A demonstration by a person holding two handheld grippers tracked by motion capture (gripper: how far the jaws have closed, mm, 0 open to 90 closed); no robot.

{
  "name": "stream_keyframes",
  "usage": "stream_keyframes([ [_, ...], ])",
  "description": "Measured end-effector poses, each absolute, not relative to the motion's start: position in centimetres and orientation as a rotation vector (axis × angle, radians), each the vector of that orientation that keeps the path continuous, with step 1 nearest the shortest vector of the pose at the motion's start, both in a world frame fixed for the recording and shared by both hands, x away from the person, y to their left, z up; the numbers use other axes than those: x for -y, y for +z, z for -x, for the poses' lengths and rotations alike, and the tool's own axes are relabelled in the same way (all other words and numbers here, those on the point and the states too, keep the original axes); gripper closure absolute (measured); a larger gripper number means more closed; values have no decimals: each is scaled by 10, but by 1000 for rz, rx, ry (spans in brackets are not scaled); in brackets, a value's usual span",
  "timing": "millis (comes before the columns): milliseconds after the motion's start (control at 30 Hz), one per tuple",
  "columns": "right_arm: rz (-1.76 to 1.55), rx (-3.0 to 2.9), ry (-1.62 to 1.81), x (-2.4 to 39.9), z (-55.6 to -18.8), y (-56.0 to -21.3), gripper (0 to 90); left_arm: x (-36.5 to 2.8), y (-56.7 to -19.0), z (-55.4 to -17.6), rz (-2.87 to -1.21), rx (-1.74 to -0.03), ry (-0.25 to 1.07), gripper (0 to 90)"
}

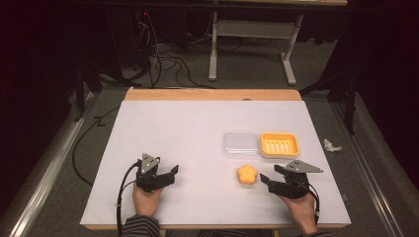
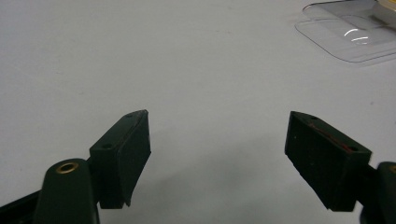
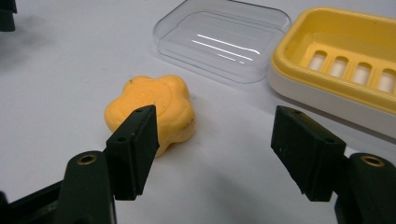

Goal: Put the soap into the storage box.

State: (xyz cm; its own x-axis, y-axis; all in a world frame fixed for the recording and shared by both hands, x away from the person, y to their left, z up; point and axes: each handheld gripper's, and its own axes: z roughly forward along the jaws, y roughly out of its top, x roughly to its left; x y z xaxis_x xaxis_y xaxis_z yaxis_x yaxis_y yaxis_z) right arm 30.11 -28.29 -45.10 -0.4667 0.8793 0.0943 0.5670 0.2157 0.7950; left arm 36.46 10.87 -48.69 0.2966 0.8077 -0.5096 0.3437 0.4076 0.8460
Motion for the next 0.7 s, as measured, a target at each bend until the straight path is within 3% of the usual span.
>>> stream_keyframes([
  [700,-1265,-2296,1075,245,-318,-448,244,-109,-487,-365,-1183,-1290,431,234],
])
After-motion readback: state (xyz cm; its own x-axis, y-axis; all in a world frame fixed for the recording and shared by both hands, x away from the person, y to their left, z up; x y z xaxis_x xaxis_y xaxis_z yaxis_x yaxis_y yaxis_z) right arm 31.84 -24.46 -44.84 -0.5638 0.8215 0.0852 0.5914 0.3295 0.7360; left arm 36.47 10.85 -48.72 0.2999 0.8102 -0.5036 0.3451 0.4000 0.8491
